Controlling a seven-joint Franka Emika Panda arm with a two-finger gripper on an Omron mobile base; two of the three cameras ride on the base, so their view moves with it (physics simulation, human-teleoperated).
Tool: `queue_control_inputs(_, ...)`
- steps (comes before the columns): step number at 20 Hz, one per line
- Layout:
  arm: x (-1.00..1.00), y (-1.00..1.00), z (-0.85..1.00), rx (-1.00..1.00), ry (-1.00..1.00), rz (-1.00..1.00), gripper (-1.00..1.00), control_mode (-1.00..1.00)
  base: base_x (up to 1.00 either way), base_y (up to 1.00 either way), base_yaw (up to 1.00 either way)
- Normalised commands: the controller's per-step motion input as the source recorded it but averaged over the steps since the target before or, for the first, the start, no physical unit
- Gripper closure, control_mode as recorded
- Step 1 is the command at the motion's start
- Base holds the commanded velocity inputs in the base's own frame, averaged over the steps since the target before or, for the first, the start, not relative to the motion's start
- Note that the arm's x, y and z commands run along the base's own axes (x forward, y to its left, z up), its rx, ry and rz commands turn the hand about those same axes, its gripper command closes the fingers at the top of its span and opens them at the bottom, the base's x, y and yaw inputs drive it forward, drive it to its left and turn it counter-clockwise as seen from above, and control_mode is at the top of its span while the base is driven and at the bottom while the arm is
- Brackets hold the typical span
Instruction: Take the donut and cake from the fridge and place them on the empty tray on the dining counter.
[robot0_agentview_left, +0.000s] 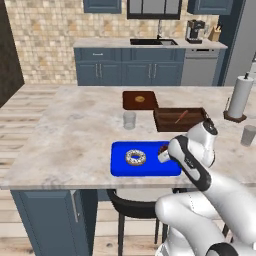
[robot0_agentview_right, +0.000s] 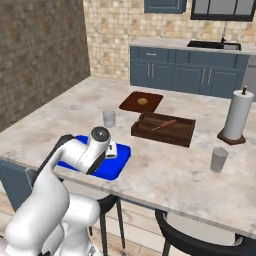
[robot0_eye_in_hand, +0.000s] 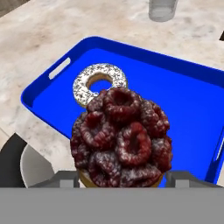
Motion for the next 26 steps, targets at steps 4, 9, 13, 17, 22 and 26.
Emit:
queue_control_inputs(4,0.12,-0.09,-0.34,-0.06,0.00,-0.04,1.00,-1.00,0.00,0.00,0.00)
queue_control_inputs(9,0.12,-0.07,-0.36,-0.04,-0.05,-0.02,1.00,-1.00,0.00,0.00,0.00)
queue_control_inputs(13,0.00,0.00,-0.49,0.00,-0.17,0.00,1.00,-1.00,0.00,0.00,0.00)
queue_control_inputs(17,0.00,0.00,-0.49,0.00,-0.14,0.00,1.00,-1.00,0.00,0.00,0.00)
queue_control_inputs(22,0.00,0.07,-0.56,-0.02,-0.03,0.00,1.00,-1.00,0.00,0.00,0.00)
queue_control_inputs(26,0.00,0.37,-0.64,-0.05,0.00,-0.01,1.00,-1.00,0.00,0.00,0.00)
